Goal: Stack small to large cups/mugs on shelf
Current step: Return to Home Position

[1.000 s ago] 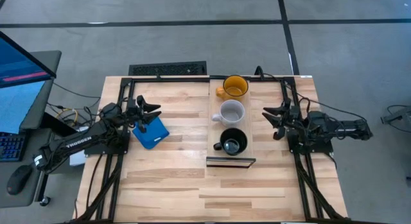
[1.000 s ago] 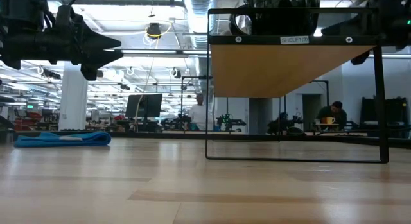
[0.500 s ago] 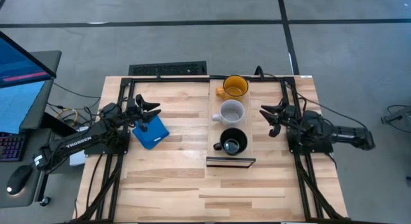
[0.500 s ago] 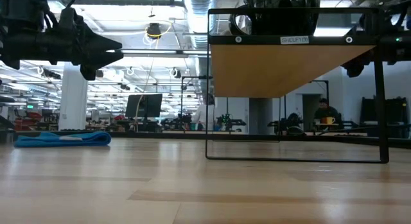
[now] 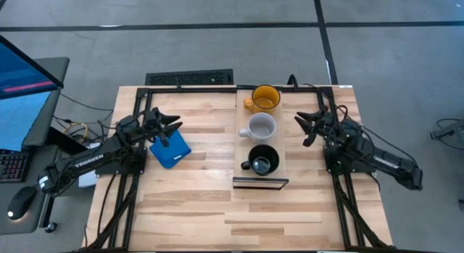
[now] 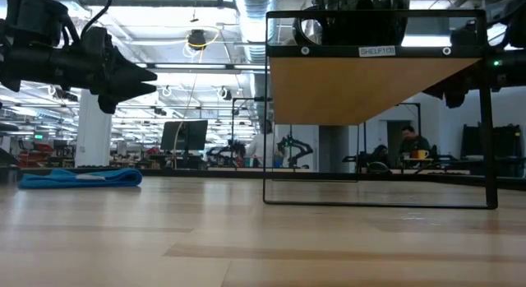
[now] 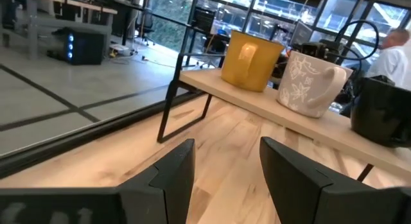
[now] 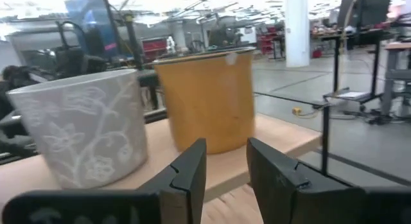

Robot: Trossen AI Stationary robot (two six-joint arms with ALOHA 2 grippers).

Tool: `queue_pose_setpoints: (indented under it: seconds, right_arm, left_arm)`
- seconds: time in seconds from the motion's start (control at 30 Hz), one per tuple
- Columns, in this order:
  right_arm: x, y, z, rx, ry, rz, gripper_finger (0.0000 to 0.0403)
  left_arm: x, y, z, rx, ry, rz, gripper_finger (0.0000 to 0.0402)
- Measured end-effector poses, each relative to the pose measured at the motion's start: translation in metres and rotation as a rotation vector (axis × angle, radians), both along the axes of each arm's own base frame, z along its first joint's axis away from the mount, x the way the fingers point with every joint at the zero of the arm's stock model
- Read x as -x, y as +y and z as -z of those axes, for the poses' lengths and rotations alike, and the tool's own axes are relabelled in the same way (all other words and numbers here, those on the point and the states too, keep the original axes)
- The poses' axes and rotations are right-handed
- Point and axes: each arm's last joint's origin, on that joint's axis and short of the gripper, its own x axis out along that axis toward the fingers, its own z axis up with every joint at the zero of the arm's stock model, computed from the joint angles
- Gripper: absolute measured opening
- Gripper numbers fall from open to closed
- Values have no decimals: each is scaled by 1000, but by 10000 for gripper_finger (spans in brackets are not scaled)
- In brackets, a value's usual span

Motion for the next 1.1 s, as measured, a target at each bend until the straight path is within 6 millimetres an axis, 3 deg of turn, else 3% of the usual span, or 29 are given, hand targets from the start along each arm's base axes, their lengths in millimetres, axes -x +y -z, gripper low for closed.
queue_pose_setpoints:
  seconds: [0.57, 1.1]
  right_arm:
    - [4, -7, 4, -19, 35, 69, 133]
    - [3, -7, 4, -10, 43, 68, 133]
  left_arm:
    - [16, -10, -3, 4, -68, -39, 167]
    - [15, -11, -2, 13, -47, 2, 167]
